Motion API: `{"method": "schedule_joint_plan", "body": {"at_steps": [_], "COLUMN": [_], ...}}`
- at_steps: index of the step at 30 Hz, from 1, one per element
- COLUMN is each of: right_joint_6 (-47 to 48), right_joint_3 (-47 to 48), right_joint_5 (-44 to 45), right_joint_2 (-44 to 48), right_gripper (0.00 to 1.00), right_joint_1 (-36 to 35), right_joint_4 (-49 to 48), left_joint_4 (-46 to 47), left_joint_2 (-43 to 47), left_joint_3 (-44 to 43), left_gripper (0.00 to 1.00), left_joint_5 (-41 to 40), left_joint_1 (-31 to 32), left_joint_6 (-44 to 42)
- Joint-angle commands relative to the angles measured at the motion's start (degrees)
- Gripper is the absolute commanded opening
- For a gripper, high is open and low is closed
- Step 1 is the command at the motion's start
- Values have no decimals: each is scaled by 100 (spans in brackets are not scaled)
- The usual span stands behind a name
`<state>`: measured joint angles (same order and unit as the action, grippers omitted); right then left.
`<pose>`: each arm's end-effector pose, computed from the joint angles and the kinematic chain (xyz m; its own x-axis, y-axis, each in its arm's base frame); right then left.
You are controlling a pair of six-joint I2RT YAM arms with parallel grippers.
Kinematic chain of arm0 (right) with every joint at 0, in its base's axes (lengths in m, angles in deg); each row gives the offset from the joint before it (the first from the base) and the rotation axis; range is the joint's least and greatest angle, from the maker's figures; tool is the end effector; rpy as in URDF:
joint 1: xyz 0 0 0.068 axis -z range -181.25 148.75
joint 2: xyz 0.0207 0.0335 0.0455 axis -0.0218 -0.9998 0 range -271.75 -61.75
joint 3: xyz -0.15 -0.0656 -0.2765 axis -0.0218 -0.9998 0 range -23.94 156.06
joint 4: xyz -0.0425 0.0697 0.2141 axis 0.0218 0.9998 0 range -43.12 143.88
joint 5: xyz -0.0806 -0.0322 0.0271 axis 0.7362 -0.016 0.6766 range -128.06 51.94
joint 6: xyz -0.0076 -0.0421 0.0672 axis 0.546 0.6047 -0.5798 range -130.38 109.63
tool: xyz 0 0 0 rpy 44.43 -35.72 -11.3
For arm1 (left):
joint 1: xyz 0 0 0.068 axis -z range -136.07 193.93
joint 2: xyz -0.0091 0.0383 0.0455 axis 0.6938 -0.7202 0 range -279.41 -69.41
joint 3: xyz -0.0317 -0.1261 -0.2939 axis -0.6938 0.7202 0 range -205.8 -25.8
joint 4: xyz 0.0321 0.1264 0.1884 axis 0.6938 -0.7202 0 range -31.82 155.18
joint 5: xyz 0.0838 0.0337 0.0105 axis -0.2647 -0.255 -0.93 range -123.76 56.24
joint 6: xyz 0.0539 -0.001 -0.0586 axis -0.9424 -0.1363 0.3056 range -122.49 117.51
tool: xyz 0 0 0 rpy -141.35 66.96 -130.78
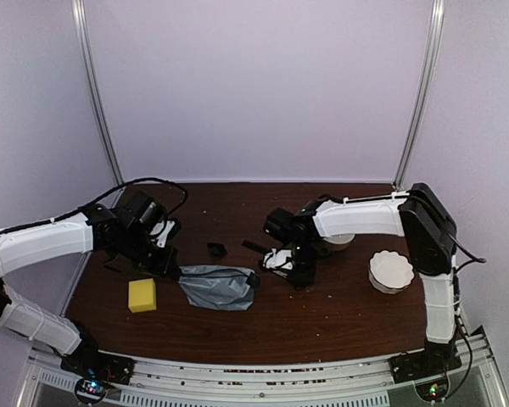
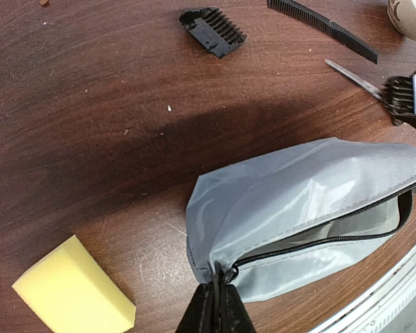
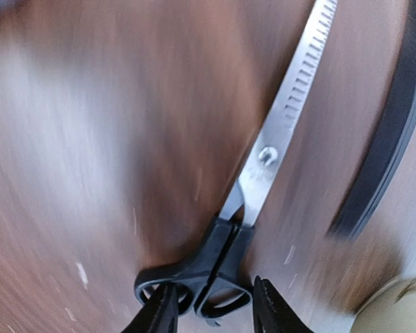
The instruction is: Sort the hair-cutting tools
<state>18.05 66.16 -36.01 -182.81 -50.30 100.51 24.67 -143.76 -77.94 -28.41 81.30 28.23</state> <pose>0.2682 0.3053 0.1838 -0.2157 -0.9742 -0.0661 -0.9724 0.2205 -0.0763 0.1692 -0.1373 0.2654 -0.9333 0.0728 -0.3517 0.1879 0.9335 -0.3054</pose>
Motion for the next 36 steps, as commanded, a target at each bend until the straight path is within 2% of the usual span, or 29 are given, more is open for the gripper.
{"method": "schedule_joint_plan", "body": {"at_steps": [1, 8, 14, 21, 36], "right_joint_6": [761, 1001, 829, 464, -37], "right_joint_3": [-931, -958, -777, -310, -224], "right_joint_5": [111, -617, -993, -1026, -684], "right_joint_2": [411, 1077, 1422, 797, 197], "right_gripper": [38, 38, 39, 38, 38], "right_joint_1": [384, 687, 687, 687, 696], "right_joint_4": [-211, -70, -51, 40, 109], "left_joint_4": [235, 295, 236, 237, 514], "left_joint_2": [-34, -16, 225, 460, 1083], "left_joint_3": [-29, -97, -88, -102, -46], "left_gripper": [8, 15, 30, 40, 45], "left_joint_5": [50, 151, -1, -275, -392], "left_joint_1": [-16, -18, -18, -19, -19], "left_joint_6": [-67, -78, -177, -238, -566]}}
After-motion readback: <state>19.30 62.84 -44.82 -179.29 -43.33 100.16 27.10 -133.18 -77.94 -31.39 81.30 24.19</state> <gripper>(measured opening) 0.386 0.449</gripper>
